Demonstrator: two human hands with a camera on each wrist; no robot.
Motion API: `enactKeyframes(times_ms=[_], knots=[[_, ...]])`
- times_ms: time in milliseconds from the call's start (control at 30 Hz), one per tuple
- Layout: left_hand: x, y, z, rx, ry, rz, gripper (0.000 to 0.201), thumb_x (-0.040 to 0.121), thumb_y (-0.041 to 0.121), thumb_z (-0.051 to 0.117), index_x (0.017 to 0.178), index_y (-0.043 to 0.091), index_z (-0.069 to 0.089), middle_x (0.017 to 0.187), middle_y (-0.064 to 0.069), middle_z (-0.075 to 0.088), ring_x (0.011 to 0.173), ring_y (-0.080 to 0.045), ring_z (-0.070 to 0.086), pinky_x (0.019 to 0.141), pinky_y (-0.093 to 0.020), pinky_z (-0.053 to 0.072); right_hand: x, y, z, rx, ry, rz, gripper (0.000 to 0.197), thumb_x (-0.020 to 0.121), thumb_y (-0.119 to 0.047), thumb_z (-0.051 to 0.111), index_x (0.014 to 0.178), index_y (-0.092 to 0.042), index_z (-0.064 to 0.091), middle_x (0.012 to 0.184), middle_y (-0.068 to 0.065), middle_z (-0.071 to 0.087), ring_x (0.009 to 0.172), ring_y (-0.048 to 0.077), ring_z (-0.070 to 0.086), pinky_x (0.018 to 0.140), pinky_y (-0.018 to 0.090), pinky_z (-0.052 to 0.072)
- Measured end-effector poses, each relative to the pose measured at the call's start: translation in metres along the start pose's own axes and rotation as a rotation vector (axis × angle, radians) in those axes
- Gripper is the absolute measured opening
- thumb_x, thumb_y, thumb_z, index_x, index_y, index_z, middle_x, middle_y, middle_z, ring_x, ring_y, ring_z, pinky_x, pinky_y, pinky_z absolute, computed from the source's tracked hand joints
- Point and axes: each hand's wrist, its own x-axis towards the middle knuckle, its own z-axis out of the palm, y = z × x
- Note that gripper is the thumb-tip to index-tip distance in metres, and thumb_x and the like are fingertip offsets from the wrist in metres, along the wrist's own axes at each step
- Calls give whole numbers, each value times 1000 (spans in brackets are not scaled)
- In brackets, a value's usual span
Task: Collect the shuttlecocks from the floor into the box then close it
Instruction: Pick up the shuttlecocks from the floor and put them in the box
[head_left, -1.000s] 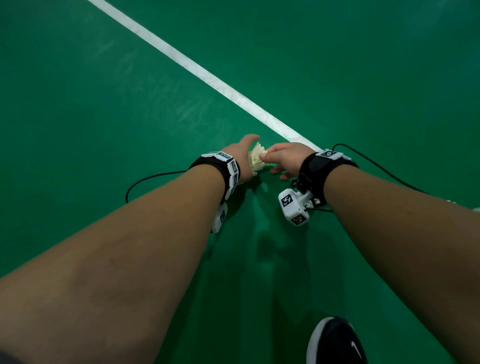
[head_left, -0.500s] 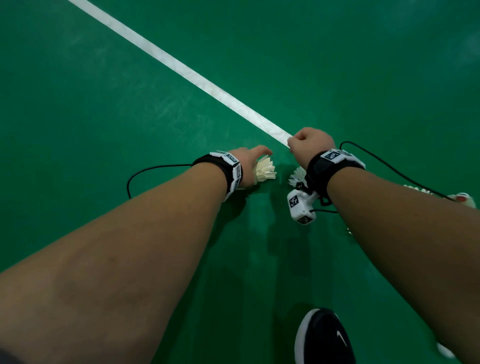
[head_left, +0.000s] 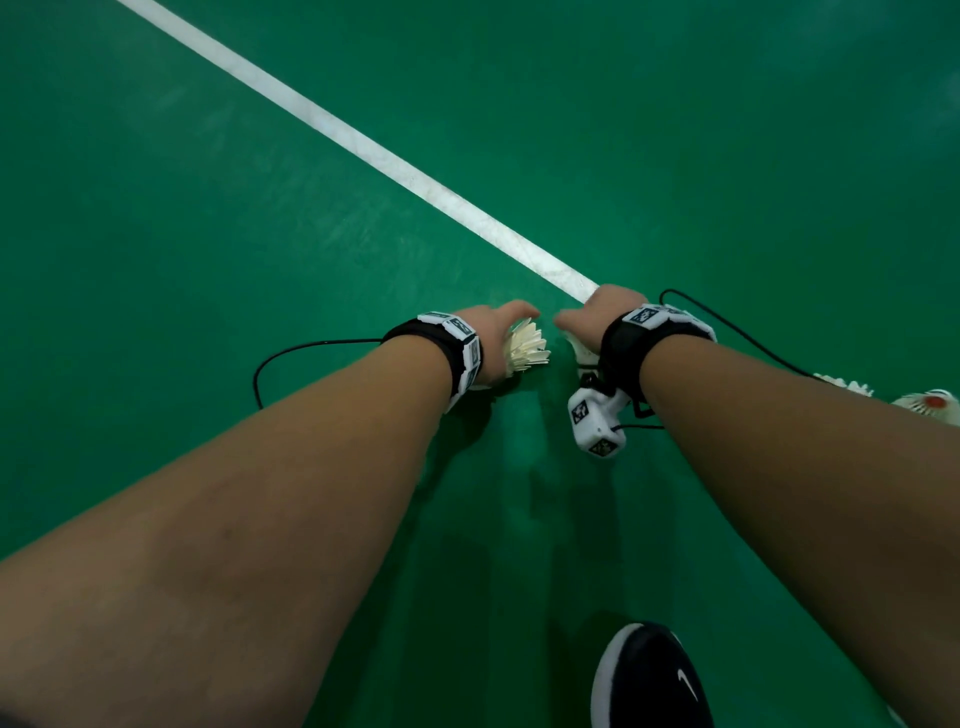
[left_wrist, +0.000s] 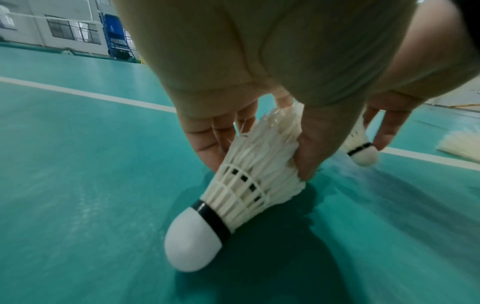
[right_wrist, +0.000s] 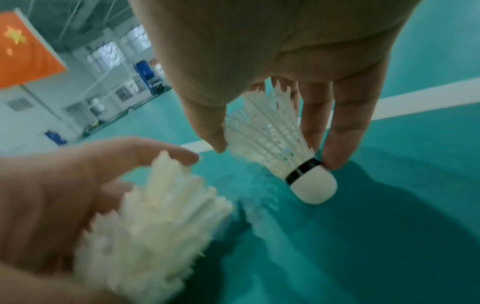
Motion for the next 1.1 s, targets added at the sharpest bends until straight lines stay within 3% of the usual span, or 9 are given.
enactKeyframes(times_ms=[67, 133, 233, 367, 500, 667, 867, 1000, 1100], knots=[[-2, -2, -1, -17, 2, -25, 95, 83, 15, 77, 158, 40, 26, 121, -10, 64, 98, -31, 65, 83, -39, 59, -3, -14, -8, 168, 21, -10, 52, 77, -64, 57, 82, -12, 67, 75, 8, 68, 60, 26, 60, 58, 30, 46], [-5, -4, -4, -52, 8, -53, 96, 82, 13, 77, 158, 39, 25, 119, -11, 65, 95, -30, 65, 77, -37, 56, -4, -26, -15, 374, 34, 12, 63, 68, -70, 55, 86, -12, 72, 81, 9, 77, 69, 32, 74, 71, 46, 63], [-11, -10, -11, -130, 46, -80, 98, 81, 11, 80, 159, 35, 26, 113, -10, 66, 89, -29, 65, 71, -34, 52, -4, -42, -14, 618, -22, 57, 71, 59, -73, 60, 89, -11, 77, 80, 10, 81, 77, 36, 80, 85, 61, 63], [-14, -15, -19, -207, 89, -103, 101, 79, 8, 83, 158, 35, 25, 97, -5, 67, 79, -22, 67, 71, -38, 60, -13, -57, -4, 785, -79, 106, 59, 64, -63, 74, 92, -11, 77, 80, 8, 81, 75, 32, 81, 82, 58, 65], [-17, -20, -22, -251, 108, -140, 104, 79, 13, 85, 158, 37, 23, 97, -5, 68, 80, -22, 68, 76, -44, 63, -22, -70, -2, 730, -112, 106, 62, 72, -63, 70, 110, -14, 73, 94, 7, 78, 80, 29, 77, 88, 48, 64], [-21, -24, -22, -298, 149, -160, 102, 79, 11, 85, 157, 35, 25, 92, -5, 68, 76, -20, 67, 70, -40, 61, -21, -76, 2, 713, -191, 100, 66, 69, -71, 68, 110, -20, 73, 105, 8, 77, 92, 30, 77, 96, 50, 61], [-19, -31, -22, -317, 158, -168, 103, 78, 13, 86, 157, 36, 24, 93, -3, 68, 77, -18, 67, 70, -39, 62, -19, -78, 4, 808, -301, 159, 56, 86, -67, 67, 111, -18, 73, 102, 8, 78, 92, 29, 80, 72, 35, 63], [-15, -31, -22, -375, 205, -182, 100, 81, 13, 84, 158, 36, 25, 92, -1, 66, 78, -17, 67, 63, -32, 55, 0, -80, 16, 989, -353, 214, 88, 60, -89, 65, 110, -17, 75, 101, 15, 81, 93, 39, 80, 91, 59, 61], [-24, -25, -18, -491, 269, -261, 88, 86, 22, 83, 154, 42, 31, 91, 0, 68, 78, -17, 68, 61, -30, 53, -4, -84, 20, 1123, -292, 254, 45, 94, -54, 54, 101, -12, 67, 103, 17, 75, 91, 32, 75, 100, 50, 56]])
